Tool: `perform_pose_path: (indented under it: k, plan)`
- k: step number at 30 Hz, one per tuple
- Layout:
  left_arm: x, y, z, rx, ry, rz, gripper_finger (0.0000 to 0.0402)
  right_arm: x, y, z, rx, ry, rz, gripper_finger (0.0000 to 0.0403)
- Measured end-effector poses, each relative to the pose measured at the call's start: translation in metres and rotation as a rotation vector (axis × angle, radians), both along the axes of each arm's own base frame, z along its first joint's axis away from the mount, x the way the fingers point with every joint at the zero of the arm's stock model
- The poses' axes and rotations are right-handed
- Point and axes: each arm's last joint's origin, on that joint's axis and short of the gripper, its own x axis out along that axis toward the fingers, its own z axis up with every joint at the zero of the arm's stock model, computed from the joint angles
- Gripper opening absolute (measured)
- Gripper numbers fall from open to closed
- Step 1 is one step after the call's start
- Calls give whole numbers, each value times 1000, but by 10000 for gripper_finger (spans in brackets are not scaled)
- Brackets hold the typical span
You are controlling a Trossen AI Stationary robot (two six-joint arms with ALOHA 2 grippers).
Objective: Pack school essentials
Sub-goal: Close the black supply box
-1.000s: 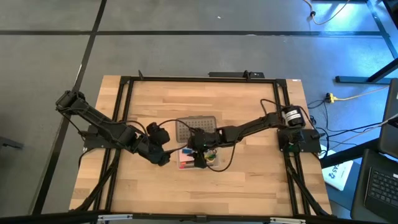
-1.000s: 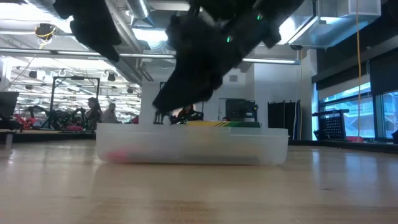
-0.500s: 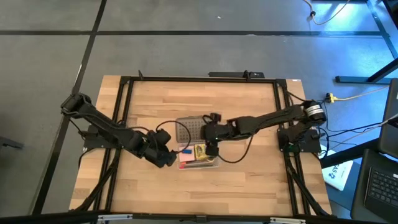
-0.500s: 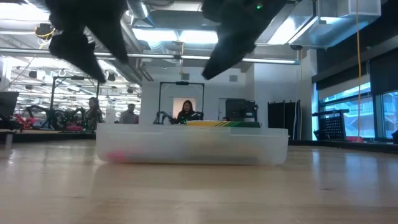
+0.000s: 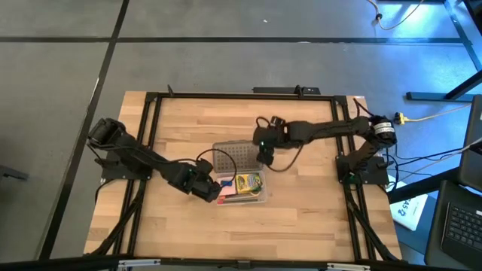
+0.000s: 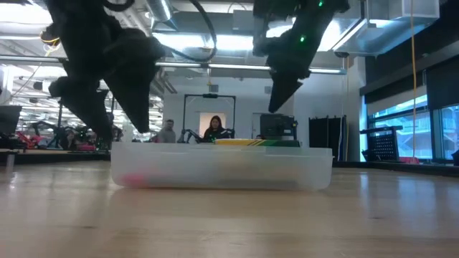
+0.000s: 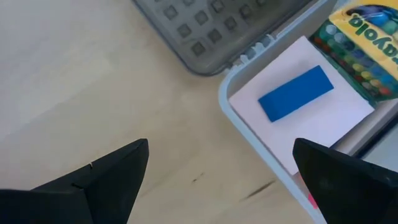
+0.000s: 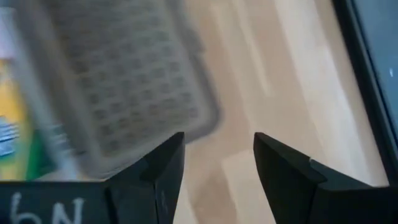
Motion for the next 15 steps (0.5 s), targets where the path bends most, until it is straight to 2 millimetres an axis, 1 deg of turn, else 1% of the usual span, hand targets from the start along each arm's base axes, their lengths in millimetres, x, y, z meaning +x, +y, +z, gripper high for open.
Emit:
perform_pose_path:
  k: [3, 7, 10, 15]
  plan:
    - [5, -1, -5, -19, -6, 3, 394, -2, -23, -3, 4, 12, -75, 193]
    - [8, -2, -12, -18, 4, 3, 394, -2, -49, -15, 58, 44, -132, 193]
    - [8, -2, -13, -25, 4, 22, 394, -2, -63, -25, 94, 78, -134, 193]
    - [8, -2, -13, -31, -1, 37, 394, -3, -83, -38, 122, 107, -191, 193]
